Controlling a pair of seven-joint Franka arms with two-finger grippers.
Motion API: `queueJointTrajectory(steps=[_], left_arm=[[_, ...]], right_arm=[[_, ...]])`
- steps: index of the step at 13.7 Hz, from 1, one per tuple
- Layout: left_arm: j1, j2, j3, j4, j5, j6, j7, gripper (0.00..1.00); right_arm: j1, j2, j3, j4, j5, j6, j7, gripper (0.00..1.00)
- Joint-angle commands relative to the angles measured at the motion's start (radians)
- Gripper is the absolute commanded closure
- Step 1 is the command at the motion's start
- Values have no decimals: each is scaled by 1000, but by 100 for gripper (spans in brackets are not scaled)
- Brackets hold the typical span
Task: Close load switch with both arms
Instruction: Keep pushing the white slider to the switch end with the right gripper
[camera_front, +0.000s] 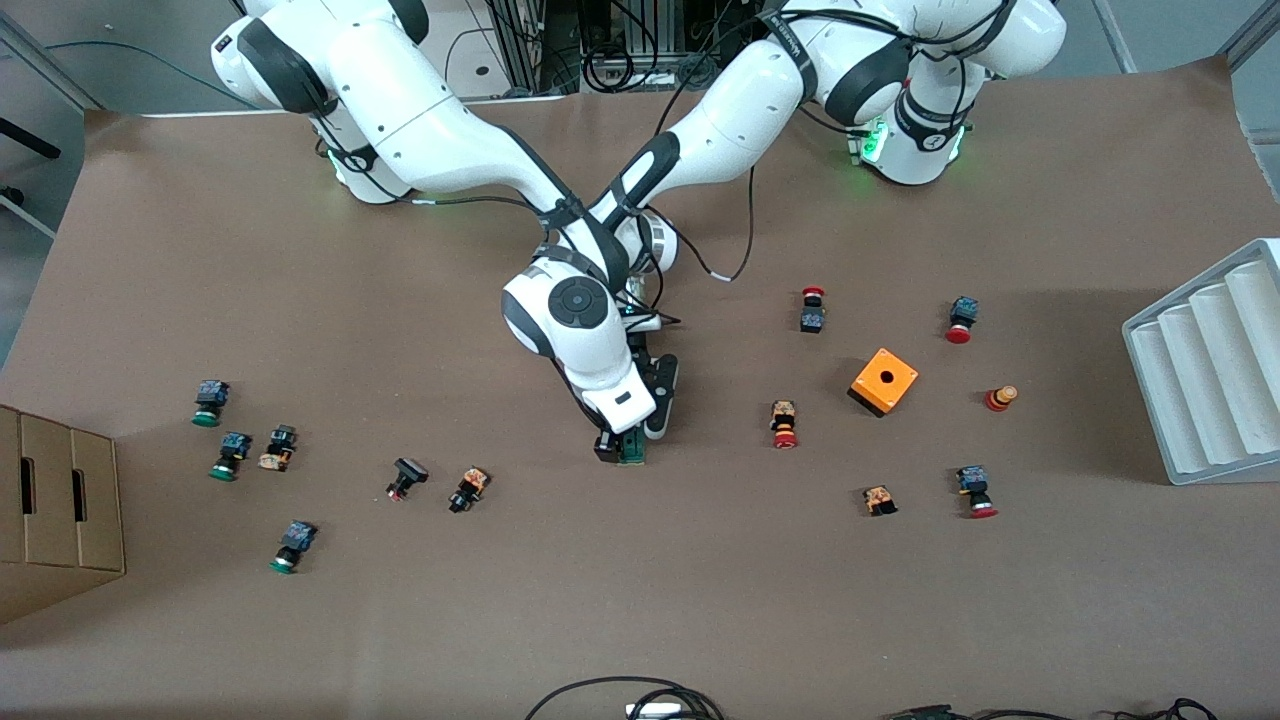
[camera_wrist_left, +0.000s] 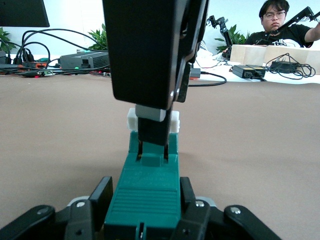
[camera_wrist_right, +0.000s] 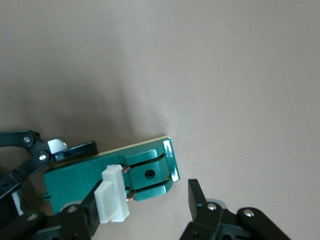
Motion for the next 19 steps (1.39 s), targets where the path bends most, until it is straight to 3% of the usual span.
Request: queueJointTrajectory(steps=[1,19], left_arm=[[-8,-4,6,-7,13,-13,-19,38],[-7,-4,6,-5,13,-13,-19,38]], right_arm=[[-4,-1,-5,17,4,16,18,30],[-7,8,-12,45,6,44,64,34]])
